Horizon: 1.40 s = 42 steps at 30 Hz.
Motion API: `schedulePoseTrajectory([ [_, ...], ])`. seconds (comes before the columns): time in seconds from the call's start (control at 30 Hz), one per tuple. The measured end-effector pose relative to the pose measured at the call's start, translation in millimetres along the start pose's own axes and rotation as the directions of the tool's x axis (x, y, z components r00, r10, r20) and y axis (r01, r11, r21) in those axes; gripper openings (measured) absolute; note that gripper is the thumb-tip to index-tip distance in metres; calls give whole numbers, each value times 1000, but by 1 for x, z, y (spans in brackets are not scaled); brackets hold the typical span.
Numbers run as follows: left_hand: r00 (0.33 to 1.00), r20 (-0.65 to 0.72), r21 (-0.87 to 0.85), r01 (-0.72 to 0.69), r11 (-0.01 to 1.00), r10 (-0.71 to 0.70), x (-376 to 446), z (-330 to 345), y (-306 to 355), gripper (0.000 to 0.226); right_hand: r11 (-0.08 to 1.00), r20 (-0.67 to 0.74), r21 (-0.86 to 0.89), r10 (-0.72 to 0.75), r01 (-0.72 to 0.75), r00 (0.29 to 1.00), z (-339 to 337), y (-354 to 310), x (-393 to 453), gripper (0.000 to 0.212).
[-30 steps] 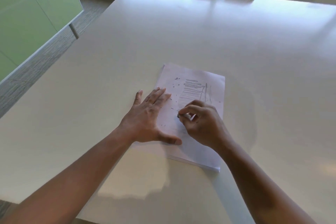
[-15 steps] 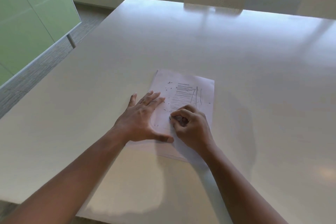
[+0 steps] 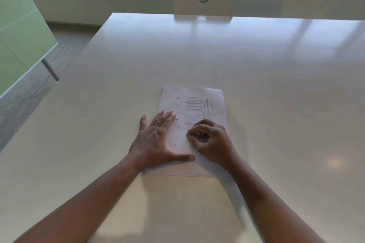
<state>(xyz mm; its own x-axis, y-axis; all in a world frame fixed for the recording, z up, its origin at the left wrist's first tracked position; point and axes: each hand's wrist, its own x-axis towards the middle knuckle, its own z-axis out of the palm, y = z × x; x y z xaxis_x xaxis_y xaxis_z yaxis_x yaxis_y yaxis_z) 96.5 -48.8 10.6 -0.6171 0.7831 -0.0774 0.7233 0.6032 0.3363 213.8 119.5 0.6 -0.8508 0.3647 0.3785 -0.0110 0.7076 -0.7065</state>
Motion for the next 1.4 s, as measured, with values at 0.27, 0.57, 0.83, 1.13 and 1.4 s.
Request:
schedulePoseTrajectory([
  [0.27,997,70,29,31,999,-33,3,-1,-3,156,990,-77,-2,142,-143,987,8,-15,0,9],
  [0.57,982,145,77,-136,988,124,34,-49,-23,104,946,-67,10,324,-324,944,12,-25,3,11],
  [0.83,976,-147,-209,-190,959,161,106,-55,-40,35,924,38,0,381,-381,924,7,-29,13,14],
  [1.13,937,-128,-326,-349,878,325,183,-54,-27,48,925,204,-96,380,-368,902,-4,-32,29,10],
  [1.4,917,-25,-332,-384,862,398,215,-31,-28,46,938,208,-30,345,-347,915,-13,-19,52,8],
])
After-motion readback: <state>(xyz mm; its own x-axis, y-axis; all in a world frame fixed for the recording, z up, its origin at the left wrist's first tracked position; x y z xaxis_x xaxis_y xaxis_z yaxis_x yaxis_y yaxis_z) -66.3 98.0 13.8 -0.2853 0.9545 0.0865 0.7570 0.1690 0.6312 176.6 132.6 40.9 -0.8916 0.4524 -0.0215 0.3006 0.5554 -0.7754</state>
